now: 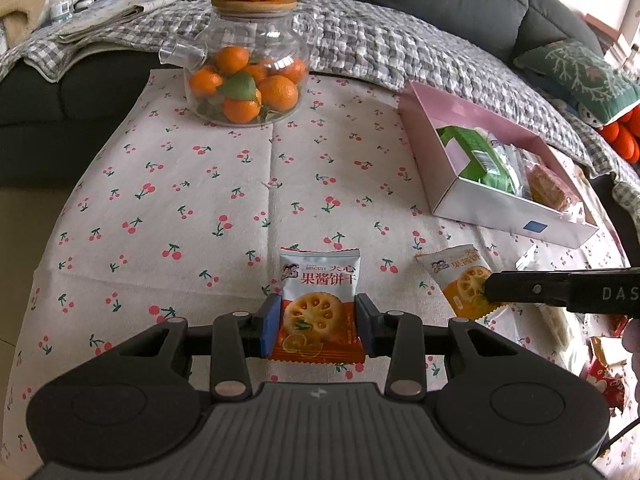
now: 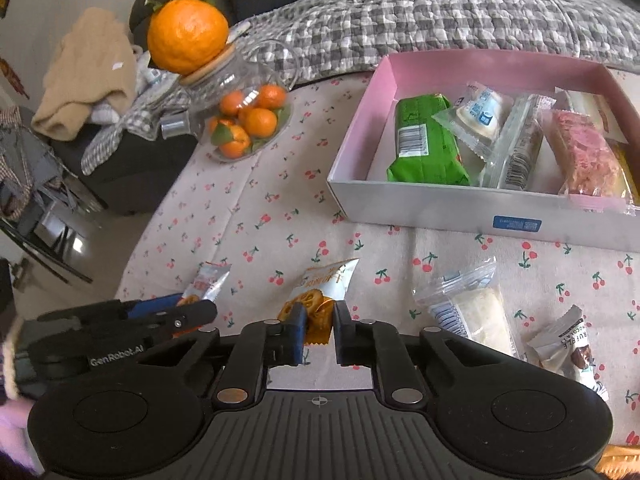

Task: Organize snacks
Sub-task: 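Carry both lotus-biscuit packs over the pink box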

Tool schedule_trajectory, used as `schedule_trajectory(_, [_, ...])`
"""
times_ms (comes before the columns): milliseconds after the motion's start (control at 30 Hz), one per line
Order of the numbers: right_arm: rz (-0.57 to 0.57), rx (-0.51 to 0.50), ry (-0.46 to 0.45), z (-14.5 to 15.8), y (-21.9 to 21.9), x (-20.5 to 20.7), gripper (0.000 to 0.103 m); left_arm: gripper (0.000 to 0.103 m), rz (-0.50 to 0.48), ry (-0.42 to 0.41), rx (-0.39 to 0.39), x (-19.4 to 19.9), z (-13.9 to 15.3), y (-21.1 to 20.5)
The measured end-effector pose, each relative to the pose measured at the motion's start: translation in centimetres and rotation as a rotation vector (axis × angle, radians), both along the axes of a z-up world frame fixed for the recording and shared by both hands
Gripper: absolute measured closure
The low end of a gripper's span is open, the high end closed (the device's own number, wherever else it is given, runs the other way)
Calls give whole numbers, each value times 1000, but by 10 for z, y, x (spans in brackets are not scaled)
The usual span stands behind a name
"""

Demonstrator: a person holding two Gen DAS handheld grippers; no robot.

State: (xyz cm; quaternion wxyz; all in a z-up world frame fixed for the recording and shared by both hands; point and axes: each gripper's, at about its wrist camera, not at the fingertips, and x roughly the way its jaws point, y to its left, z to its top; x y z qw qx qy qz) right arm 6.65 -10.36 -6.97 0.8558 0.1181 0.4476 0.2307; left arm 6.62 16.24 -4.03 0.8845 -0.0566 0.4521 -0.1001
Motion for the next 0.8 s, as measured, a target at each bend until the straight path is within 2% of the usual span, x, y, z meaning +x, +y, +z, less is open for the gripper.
schedule_trajectory(400, [-67,136,-42,31,-32,6,91,67,19,-43,-53,6,16,-4])
schedule_trajectory(667, [-179,254,-65,46,-70,20,91,67,5,-112,-86,15,35,-21])
schedule_trajectory(800, [-244,300,-75,48,-92,29,91,67,3,-130,-79,24,40,-36])
